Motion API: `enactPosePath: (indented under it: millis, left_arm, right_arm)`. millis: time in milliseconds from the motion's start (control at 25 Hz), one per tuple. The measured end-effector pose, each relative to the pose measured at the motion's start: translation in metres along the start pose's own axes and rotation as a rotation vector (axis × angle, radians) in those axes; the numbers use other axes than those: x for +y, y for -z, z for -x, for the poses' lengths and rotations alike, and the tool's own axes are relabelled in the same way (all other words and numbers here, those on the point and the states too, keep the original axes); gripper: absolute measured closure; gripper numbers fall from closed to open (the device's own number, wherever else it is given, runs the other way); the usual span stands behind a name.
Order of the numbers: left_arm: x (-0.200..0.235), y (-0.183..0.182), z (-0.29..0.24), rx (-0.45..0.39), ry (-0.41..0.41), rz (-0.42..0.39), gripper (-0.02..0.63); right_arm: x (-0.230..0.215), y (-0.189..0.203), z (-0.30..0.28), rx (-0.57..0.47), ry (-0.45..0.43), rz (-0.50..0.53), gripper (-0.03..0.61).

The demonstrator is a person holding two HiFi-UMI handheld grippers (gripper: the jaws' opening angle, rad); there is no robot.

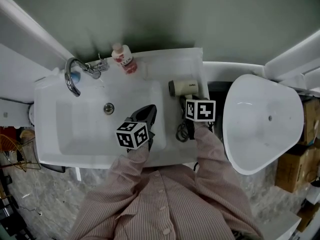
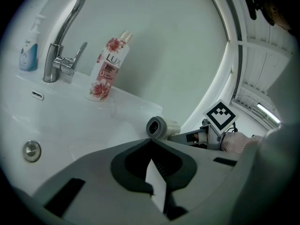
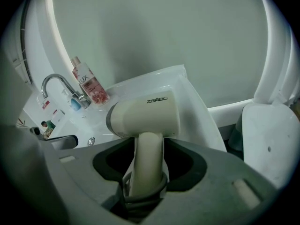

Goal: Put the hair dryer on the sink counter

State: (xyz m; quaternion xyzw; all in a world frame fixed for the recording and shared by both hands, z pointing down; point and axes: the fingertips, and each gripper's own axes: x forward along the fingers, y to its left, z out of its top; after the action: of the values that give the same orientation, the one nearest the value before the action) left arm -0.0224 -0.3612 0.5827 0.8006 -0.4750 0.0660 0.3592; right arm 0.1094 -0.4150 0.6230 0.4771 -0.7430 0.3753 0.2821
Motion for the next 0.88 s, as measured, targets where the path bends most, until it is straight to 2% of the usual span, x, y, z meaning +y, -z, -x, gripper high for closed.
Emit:
enactPosePath:
  millis: [240,560,720,880]
  left_arm:
    - [-0.004,-0.008,0.011,-0.039,0.007,-0.016,0.612]
    - [-0.014,-0.020,0.032,-0.093,0.026,-0.054,0.612]
    - [-0.023,-0.025,0.039,-0.117,0.045,-0.088,0.612]
    - [-0.033,-0.029,0.047,-0.136,0.064,-0.130,0.612]
  right_arm:
    - [0.001,-0.007,0.014,-0.081,-0.001,-0.014,0.399]
    - [0.010,-0.011,0.041,-0.184,0.003,0.057,0.419]
    - [0.016,-0.010,0.052,-0.234,0.007,0.081,0.497]
    - [0.029,-0.011,0.064,-0.285,-0.046,0.090,0.548]
